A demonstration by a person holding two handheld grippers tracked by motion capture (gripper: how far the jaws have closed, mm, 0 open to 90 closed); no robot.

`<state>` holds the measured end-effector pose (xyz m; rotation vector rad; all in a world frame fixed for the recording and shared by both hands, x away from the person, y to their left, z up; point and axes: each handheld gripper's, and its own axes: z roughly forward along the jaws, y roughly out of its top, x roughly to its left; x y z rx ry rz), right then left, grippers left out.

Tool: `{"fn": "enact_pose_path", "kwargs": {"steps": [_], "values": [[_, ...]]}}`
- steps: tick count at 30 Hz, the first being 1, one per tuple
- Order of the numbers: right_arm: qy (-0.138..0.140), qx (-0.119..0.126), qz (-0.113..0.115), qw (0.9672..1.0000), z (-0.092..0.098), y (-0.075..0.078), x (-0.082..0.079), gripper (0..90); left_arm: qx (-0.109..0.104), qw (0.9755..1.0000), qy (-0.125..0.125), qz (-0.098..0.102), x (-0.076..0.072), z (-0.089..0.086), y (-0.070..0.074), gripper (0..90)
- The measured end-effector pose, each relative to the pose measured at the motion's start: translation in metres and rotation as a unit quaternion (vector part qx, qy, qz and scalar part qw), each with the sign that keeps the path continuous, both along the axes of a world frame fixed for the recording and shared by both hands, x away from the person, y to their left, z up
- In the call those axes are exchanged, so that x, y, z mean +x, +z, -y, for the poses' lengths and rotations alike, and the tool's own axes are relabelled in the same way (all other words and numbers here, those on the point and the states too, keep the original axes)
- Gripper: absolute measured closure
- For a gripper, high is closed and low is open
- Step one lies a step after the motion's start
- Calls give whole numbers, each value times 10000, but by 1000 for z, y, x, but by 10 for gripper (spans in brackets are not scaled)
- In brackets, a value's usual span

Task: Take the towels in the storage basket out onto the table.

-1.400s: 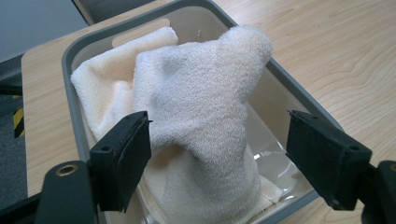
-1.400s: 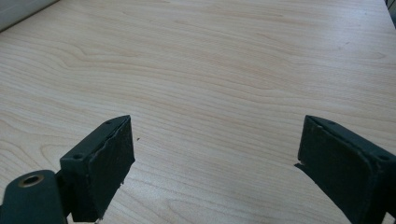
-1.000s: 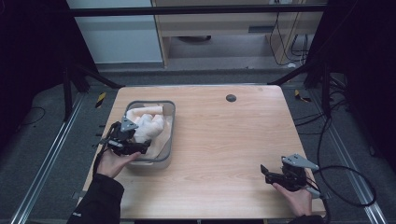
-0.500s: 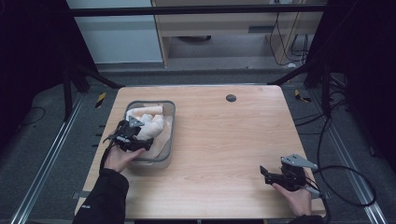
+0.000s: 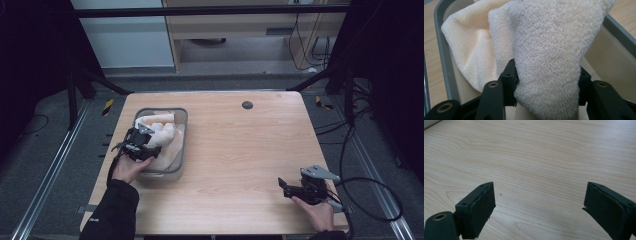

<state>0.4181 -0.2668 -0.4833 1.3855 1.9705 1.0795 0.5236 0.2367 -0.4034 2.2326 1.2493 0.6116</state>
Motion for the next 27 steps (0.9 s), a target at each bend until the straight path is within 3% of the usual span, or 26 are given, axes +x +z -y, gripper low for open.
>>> {"fn": "enact_pose_path", "kwargs": {"steps": [9,27], "values": [[10,10,-11,10000,0,0,0,100,-15,9999,97,85,-3,-1,4,591],[14,19,-9,10000,0,0,0,100,-364,9975,0,600,-21,-8,50,609]]}}
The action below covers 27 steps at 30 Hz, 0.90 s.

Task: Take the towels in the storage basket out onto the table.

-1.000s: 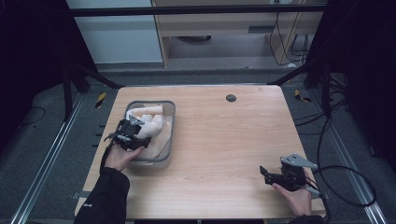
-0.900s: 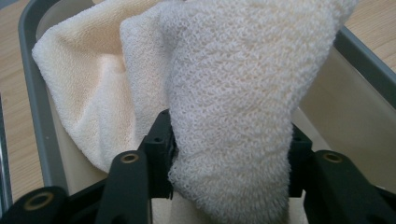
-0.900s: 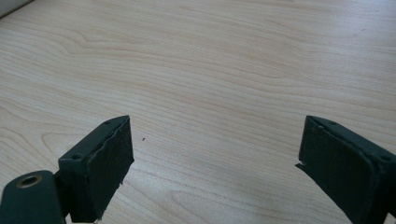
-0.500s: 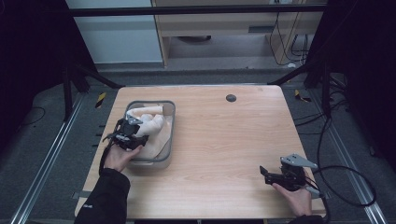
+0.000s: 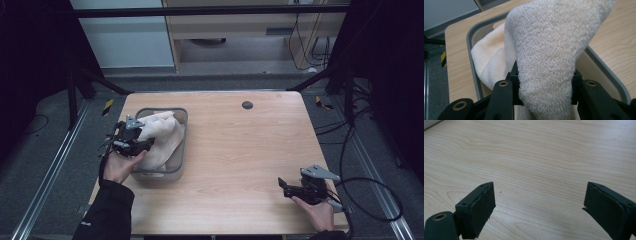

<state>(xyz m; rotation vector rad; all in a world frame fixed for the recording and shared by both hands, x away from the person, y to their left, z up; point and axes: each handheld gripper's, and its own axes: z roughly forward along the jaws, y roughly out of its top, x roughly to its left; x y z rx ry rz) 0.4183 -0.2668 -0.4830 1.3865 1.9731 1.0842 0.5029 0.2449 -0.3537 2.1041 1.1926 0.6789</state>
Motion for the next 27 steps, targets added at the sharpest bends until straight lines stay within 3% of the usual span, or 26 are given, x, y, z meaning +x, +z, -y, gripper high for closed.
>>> {"fn": "enact_pose_path", "kwargs": {"steps": [14,22,27], "values": [[2,-4,13,10000,0,0,0,100,14,9994,-177,308,-12,-1,39,610],[14,39,-1,10000,0,1,-1,100,-133,9986,-189,475,-19,-8,61,611],[16,32,2,10000,-1,1,-1,100,-183,9983,-240,501,-22,-7,66,611]]}}
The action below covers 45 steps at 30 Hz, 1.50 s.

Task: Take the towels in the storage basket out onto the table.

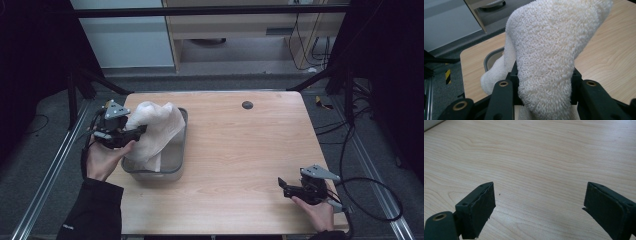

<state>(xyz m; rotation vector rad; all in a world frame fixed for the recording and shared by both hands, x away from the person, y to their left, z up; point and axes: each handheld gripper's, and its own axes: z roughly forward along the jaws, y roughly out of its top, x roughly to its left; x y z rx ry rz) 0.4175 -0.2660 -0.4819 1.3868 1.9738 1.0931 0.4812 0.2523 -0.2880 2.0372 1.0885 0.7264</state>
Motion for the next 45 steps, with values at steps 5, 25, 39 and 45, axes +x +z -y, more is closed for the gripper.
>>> {"fn": "enact_pose_path", "kwargs": {"steps": [5,25,39,45], "values": [[7,-16,18,10000,0,0,0,100,-10,10000,-87,18,-2,2,5,611],[-10,18,16,10000,1,1,0,100,36,9977,-658,139,-16,26,33,611],[-54,47,20,10000,3,1,-1,100,150,9929,-1183,33,-22,54,38,610],[-61,55,22,10000,5,1,-1,100,138,9897,-1422,51,-24,70,45,609]]}}
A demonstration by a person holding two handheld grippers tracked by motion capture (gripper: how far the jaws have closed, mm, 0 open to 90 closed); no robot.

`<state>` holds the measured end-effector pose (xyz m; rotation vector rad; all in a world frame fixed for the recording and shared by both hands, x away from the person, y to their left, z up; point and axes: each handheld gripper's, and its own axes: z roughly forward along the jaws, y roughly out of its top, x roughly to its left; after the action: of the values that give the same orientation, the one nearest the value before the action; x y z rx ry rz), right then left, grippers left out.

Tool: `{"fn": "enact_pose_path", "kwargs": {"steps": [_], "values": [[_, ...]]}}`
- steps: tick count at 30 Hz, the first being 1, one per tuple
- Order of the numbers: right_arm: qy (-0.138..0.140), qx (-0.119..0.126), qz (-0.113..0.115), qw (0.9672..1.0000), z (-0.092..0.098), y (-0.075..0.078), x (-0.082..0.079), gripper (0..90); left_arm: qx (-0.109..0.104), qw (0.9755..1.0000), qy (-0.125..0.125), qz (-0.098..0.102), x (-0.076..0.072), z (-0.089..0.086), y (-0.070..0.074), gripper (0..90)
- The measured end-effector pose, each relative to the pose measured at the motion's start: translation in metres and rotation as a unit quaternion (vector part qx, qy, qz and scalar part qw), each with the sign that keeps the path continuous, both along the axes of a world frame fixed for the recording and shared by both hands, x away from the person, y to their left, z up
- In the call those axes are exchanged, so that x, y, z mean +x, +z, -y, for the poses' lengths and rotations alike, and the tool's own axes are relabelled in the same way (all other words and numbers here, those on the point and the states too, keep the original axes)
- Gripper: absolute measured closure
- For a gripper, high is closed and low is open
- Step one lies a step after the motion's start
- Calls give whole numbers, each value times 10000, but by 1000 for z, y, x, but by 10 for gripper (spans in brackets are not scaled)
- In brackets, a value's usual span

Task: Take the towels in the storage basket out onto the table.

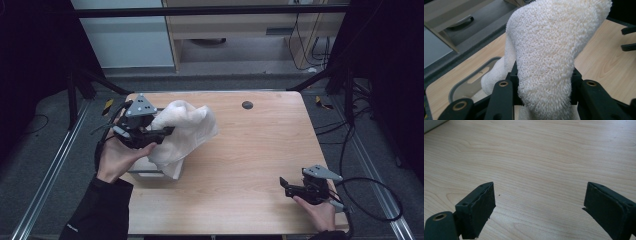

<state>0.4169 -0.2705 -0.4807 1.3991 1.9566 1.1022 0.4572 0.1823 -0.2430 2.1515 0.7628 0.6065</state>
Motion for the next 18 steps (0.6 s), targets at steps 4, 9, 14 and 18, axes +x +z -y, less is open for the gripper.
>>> {"fn": "enact_pose_path", "kwargs": {"steps": [4,9,14,18], "values": [[-22,7,19,10000,1,0,0,100,57,9998,-150,-69,-2,14,1,609],[-59,23,11,10000,2,0,-1,101,141,9996,-236,-92,0,27,-1,609],[-87,-48,-33,9999,3,-1,-1,105,202,9991,-349,-118,3,42,-3,608],[-85,-79,-31,9999,3,-1,-2,105,243,9987,-429,-163,4,53,-6,607]]}}
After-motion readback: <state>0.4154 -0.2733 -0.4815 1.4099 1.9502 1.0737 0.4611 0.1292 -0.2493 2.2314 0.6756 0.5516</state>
